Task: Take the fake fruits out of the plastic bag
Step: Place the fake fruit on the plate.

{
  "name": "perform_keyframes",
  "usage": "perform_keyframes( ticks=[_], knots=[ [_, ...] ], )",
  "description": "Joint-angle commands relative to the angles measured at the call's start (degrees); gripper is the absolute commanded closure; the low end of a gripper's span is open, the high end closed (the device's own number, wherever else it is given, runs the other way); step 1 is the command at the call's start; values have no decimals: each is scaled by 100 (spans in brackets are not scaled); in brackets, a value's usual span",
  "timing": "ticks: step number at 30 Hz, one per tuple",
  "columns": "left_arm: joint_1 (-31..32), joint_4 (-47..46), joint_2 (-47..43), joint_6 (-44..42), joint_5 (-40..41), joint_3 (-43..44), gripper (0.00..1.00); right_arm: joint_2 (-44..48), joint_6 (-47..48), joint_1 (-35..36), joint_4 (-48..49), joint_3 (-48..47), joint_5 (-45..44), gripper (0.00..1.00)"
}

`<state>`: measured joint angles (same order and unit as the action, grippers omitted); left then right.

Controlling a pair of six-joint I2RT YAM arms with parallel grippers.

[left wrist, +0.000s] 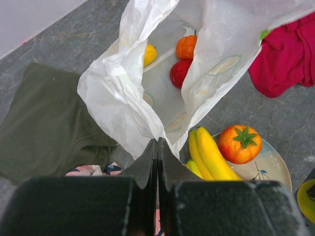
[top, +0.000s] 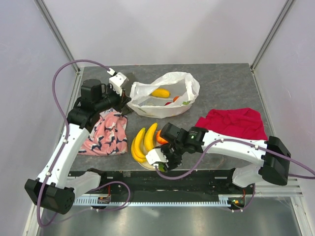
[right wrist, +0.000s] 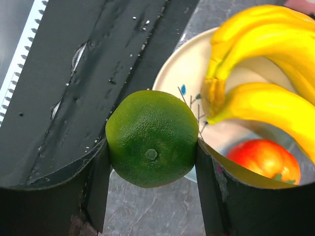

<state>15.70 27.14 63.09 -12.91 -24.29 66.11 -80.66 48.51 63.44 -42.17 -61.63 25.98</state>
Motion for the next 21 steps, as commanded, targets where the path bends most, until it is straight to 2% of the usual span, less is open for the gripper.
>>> perform_keyframes(
  ticks=[1,11,21],
  knots=[
    [-67,-112,-253,-90,21,-142,98,-134,72,230,569,151,-119,55],
    [-103,-156,-289,-36,-137,-300,99,-845,-79,547,1421,247,-506,55],
    [-111,-130,-297,7,-198,-265,98,-1171,-210,617,1730,204,-637,50]
  ],
)
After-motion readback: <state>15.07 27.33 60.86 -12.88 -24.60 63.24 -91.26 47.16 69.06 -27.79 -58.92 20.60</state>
